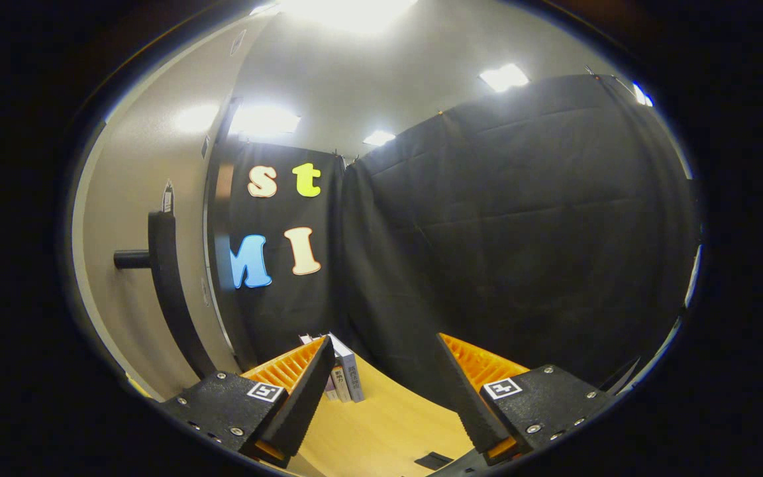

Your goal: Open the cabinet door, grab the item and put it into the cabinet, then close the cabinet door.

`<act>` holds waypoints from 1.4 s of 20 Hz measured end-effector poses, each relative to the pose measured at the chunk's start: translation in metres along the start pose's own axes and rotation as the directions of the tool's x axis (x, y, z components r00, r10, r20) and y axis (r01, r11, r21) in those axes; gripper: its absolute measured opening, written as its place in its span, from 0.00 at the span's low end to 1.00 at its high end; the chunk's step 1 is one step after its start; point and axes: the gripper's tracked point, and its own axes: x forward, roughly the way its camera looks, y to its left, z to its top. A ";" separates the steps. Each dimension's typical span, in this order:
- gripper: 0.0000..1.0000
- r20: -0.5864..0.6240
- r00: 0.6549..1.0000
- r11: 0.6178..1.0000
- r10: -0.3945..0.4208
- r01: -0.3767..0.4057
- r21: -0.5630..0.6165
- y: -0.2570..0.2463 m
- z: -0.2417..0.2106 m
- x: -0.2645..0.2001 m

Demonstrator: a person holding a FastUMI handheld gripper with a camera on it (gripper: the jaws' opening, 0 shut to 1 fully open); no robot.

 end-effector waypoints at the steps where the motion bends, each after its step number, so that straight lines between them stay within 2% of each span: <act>1: 0.92 0.005 1.000 1.000 -0.004 0.004 -0.005 -0.003 0.001 0.004; 7: 0.88 -0.010 0.999 0.999 0.035 -0.035 0.009 0.009 -0.002 -0.008; 15: 0.88 -0.021 0.985 0.985 0.171 -0.172 -0.011 0.077 -0.004 -0.040; 24: 0.88 -0.026 0.942 0.941 0.336 -0.336 -0.032 0.164 -0.005 -0.059; 28: 0.88 -0.037 0.910 0.910 0.413 -0.413 -0.013 0.203 -0.009 -0.065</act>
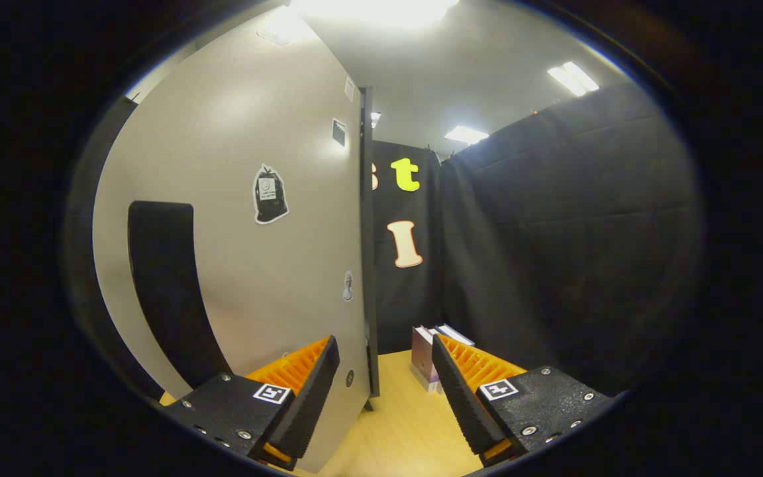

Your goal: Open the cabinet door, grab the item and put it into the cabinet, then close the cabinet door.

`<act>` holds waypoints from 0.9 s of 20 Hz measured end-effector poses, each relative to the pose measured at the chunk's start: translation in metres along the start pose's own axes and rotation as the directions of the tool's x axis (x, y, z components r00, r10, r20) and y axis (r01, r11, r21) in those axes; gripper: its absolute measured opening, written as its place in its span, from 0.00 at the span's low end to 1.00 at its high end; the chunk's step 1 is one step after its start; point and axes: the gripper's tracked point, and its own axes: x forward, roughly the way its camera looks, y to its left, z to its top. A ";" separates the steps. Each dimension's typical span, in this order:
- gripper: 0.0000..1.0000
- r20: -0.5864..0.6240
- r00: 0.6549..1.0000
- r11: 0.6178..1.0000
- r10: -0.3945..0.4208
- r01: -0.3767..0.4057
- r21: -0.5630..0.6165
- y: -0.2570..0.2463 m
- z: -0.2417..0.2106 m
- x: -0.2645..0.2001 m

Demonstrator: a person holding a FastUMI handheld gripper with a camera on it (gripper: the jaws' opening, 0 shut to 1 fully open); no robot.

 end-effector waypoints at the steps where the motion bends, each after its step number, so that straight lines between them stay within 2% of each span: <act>1: 0.88 -0.002 1.000 1.000 0.019 -0.019 -0.004 0.009 0.000 0.003; 13: 0.92 -0.051 0.970 0.968 0.239 -0.243 -0.069 0.135 -0.030 0.046; 18: 0.93 -0.059 0.962 0.961 0.268 -0.271 -0.059 0.165 -0.035 0.051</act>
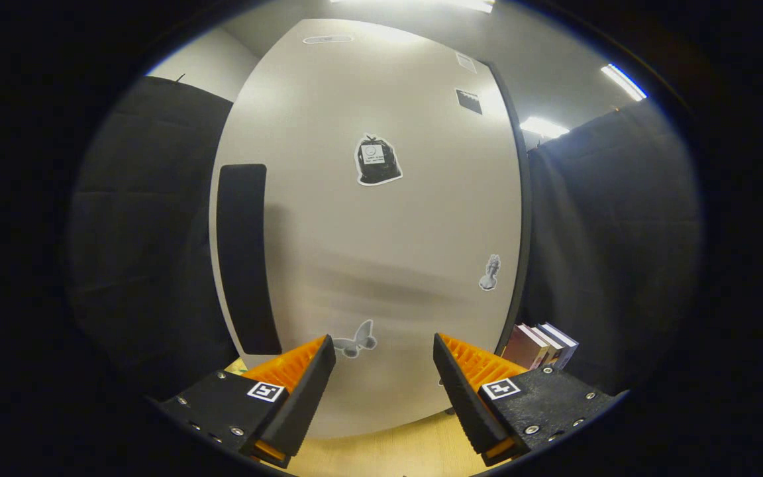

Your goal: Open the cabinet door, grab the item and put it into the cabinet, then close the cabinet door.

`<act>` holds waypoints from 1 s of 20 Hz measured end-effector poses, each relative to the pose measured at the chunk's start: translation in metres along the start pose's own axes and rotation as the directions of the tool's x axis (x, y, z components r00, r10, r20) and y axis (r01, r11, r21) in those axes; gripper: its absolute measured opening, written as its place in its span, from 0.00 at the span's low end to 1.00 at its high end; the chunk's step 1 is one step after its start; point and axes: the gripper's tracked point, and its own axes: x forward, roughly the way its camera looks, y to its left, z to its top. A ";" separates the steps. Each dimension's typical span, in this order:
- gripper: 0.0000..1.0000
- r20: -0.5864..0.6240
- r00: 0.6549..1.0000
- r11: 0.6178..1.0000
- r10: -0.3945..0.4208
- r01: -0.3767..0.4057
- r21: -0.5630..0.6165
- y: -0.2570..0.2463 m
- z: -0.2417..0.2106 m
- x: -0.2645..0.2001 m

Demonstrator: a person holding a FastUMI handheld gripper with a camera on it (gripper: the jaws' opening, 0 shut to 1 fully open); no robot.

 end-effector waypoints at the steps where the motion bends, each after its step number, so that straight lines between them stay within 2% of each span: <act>1: 0.93 0.002 1.000 1.000 0.001 -0.001 0.005 0.002 0.001 -0.001; 5: 0.93 0.005 1.000 1.000 0.002 -0.002 0.012 0.000 0.000 -0.013; 20: 0.93 0.048 0.999 1.000 0.010 -0.011 0.018 -0.016 -0.036 -0.162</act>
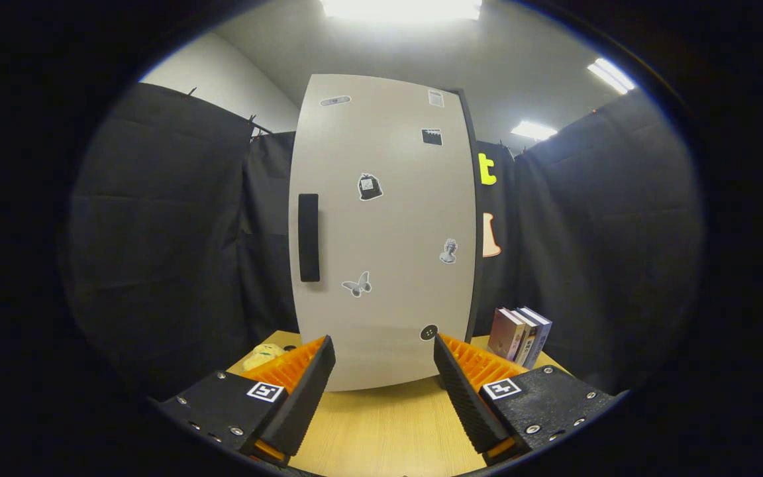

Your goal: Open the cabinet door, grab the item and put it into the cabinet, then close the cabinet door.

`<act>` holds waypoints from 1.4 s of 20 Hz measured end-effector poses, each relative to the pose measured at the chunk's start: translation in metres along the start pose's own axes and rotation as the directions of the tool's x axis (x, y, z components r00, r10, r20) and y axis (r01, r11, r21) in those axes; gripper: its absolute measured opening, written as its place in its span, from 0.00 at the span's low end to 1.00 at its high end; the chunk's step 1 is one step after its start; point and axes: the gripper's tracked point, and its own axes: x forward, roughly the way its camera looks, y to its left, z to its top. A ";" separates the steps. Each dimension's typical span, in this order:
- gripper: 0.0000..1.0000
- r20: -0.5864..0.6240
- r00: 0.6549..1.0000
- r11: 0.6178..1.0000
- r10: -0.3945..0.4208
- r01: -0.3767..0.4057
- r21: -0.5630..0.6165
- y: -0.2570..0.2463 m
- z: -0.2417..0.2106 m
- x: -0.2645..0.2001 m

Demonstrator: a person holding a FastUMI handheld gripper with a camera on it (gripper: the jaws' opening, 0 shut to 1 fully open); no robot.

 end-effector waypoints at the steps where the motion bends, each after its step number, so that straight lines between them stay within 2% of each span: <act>1: 0.93 0.001 1.000 1.000 0.000 0.000 -0.003 0.001 -0.003 -0.007; 8: 0.93 -0.019 1.000 1.000 0.009 -0.009 0.004 0.008 -0.025 -0.036; 28: 0.93 -0.017 1.000 0.999 0.014 -0.013 0.036 0.014 -0.031 -0.050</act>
